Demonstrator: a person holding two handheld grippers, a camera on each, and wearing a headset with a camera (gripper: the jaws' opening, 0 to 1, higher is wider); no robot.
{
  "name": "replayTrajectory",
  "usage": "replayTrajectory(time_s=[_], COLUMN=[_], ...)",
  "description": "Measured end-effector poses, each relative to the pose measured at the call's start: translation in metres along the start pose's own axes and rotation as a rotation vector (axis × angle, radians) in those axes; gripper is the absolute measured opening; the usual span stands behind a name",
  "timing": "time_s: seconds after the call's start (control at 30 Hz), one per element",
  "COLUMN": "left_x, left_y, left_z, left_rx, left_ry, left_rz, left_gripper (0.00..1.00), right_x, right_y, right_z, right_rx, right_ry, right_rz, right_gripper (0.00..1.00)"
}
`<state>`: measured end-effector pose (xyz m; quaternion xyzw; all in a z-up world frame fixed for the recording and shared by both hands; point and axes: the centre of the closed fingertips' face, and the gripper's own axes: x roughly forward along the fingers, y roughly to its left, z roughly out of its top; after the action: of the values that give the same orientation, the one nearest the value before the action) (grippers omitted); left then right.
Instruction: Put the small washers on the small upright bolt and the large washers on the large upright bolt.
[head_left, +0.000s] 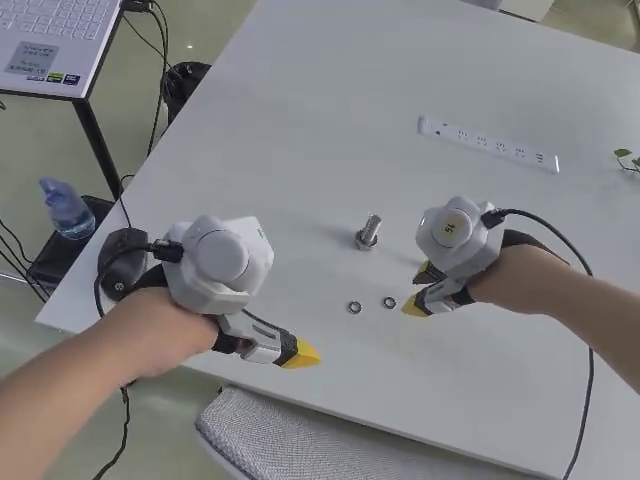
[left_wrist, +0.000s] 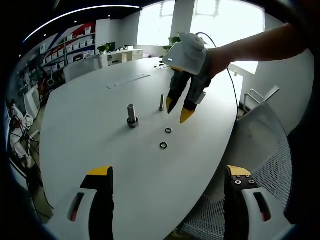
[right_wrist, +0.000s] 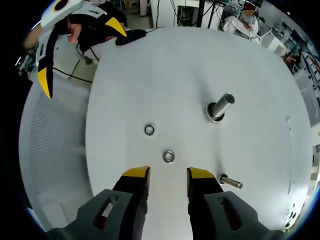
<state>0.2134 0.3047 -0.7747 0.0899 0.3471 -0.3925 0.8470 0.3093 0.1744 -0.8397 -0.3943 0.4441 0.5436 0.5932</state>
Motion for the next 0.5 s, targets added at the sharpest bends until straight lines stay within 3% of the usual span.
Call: replayTrajectory(time_s=[0.27,0.5], left_x=[0.003,0.005], left_y=[0.003,0.007], left_z=[0.001,-0.001], left_rx=[-0.004,-0.012], left_ry=[0.001,0.006], left_rz=[-0.002,-0.002], left_gripper=[0.99,1.00], right_x=[0.012,0.024], right_y=[-0.011,-0.003], right_z=[0.004,0.000], right_rx=[0.028,0.025], right_ry=[-0.032,-0.017], right_rz=[-0.009,-0.005], right_gripper=[0.31,0.31])
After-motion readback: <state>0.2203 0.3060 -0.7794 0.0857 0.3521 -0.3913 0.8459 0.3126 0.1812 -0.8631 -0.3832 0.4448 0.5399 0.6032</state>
